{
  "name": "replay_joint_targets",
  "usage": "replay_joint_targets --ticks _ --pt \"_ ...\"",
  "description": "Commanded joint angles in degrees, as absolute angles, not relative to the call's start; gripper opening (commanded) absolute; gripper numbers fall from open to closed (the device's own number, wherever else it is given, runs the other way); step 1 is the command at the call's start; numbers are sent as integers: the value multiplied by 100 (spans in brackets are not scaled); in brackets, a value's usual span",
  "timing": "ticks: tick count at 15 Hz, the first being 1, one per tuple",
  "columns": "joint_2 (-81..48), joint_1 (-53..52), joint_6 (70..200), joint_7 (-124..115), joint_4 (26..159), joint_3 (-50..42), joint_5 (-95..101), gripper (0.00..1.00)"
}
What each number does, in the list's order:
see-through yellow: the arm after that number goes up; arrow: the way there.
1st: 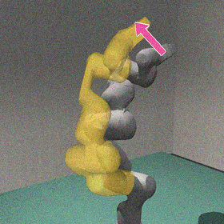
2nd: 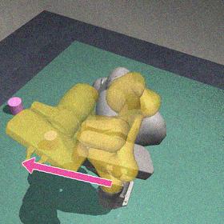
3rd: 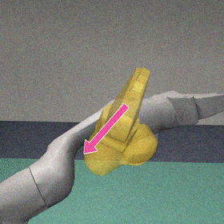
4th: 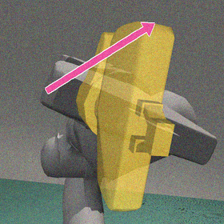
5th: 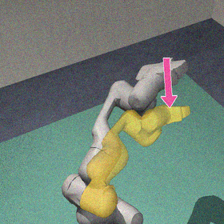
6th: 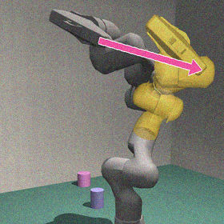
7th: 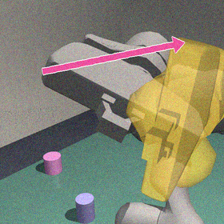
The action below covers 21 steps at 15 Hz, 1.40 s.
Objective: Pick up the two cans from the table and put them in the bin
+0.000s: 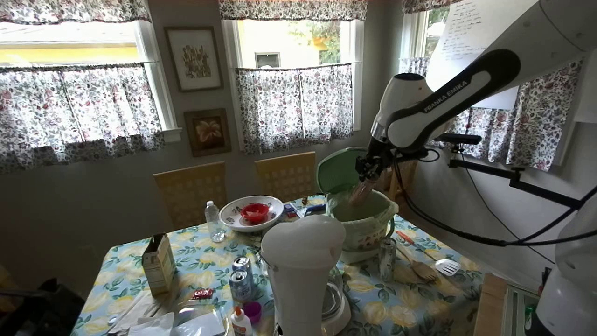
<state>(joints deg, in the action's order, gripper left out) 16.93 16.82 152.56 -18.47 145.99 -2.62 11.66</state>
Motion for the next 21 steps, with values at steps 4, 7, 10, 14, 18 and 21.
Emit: replay_joint_targets --ticks 4,7,10,14,18,21 --pt "903 1492 15753 -1746 14354 -307 1136 37" --pt "618 1421 15836 -1822 14219 -288 1232 37" --pt "551 1307 15789 -1907 14157 -293 1236 95" --pt "1003 1144 15463 -2272 14415 -224 1063 100" --pt "1369 951 14725 -2563 14832 -194 495 100" --pt "1594 1005 14391 -2810 15128 -166 450 100"
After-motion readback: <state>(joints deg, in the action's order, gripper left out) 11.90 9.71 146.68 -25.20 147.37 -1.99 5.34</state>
